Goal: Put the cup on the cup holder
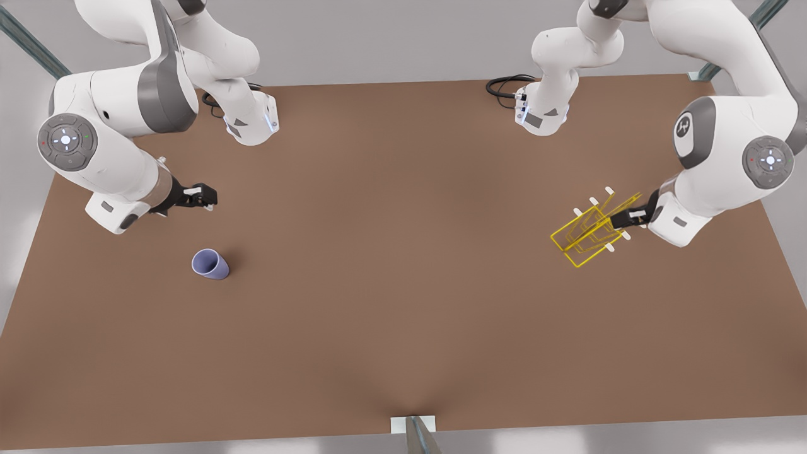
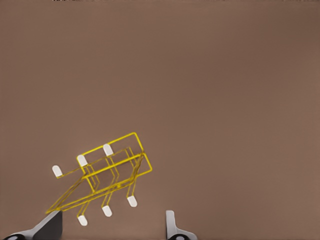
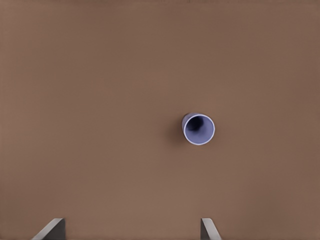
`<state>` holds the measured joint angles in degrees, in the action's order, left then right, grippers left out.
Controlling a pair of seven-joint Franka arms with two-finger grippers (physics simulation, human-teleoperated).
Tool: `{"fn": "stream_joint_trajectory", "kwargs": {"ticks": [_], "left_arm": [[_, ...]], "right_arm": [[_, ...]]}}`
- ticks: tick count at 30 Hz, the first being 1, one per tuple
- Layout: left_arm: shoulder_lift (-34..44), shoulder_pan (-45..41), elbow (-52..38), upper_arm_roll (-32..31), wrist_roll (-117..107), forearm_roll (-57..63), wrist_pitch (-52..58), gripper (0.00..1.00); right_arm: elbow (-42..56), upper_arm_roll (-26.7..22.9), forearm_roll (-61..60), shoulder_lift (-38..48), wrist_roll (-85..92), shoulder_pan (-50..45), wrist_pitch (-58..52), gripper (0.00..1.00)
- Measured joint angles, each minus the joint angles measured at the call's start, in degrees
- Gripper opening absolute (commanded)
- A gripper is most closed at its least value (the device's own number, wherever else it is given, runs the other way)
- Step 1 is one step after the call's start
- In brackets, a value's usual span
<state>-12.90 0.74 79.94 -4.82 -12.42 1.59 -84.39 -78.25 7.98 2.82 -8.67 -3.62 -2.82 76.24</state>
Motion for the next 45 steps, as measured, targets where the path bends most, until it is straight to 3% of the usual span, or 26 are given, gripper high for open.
{"fn": "stream_joint_trajectory", "kwargs": {"ticks": [4, 6, 13, 19, 23, 45], "left_arm": [[-0.09, -0.12, -0.12, 0.0, -0.86, 0.05, -0.21, 1.0], [-0.15, 0.02, -0.11, 0.05, -0.74, -0.26, -0.28, 1.0], [-0.73, 0.12, -2.49, 0.12, 0.05, -1.78, -0.33, 1.0], [-1.29, 0.18, -2.6, 0.16, 0.54, -1.83, 1.38, 1.0], [-1.52, 0.19, -2.53, 0.17, 0.74, -1.89, 2.19, 1.0], [-4.04, 0.54, -2.48, 0.05, 1.4, -1.73, 4.5, 1.0]], "right_arm": [[-0.27, -0.01, 0.04, -0.2, -0.29, -0.06, 0.28, 1.0], [-4.93, -0.05, 0.08, -2.35, -0.46, -0.17, 2.19, 1.0], [-25.45, -1.78, 0.26, -5.51, -0.85, 0.03, 25.49, 1.0], [-38.03, -4.88, 0.04, -5.26, -0.2, -0.34, 43.72, 1.0], [-41.0, -8.43, -0.04, -5.44, 1.21, 0.17, 50.55, 1.0], [-44.75, -11.23, 0.0, -9.21, 5.23, -0.43, 55.98, 1.0]]}}
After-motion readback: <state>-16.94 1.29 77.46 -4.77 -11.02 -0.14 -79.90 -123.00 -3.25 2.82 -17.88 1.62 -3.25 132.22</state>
